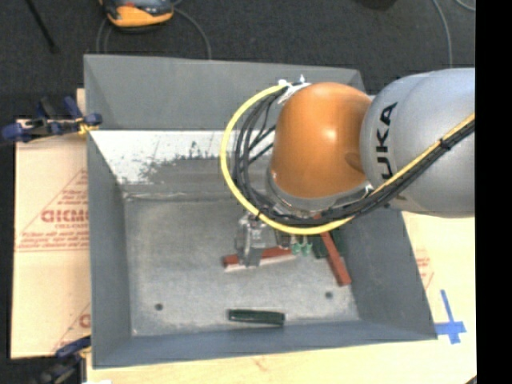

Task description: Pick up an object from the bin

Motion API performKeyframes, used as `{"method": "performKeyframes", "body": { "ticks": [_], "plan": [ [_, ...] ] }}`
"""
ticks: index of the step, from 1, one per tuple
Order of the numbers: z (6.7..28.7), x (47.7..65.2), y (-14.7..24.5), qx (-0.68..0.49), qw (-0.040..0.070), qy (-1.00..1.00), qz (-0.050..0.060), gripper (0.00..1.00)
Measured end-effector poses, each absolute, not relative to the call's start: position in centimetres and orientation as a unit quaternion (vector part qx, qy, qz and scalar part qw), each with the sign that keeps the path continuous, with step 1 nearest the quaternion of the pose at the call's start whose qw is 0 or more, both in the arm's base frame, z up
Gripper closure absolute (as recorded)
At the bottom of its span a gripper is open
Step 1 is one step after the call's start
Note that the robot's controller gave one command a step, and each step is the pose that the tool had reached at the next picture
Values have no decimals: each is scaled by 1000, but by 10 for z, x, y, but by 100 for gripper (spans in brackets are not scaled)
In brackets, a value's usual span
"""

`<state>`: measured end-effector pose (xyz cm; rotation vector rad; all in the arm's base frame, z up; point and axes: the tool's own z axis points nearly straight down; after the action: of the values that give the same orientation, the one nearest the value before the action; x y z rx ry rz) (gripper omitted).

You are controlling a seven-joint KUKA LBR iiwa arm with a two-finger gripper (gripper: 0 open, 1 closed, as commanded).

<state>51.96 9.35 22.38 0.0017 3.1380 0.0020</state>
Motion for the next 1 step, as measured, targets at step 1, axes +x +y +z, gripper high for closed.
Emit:
{"method": "performKeyframes", "body": {
  "ticks": [1],
  "plan": [
    [224, 520, 93, 1, 2, 1000, 1, 0]
  ]
}}
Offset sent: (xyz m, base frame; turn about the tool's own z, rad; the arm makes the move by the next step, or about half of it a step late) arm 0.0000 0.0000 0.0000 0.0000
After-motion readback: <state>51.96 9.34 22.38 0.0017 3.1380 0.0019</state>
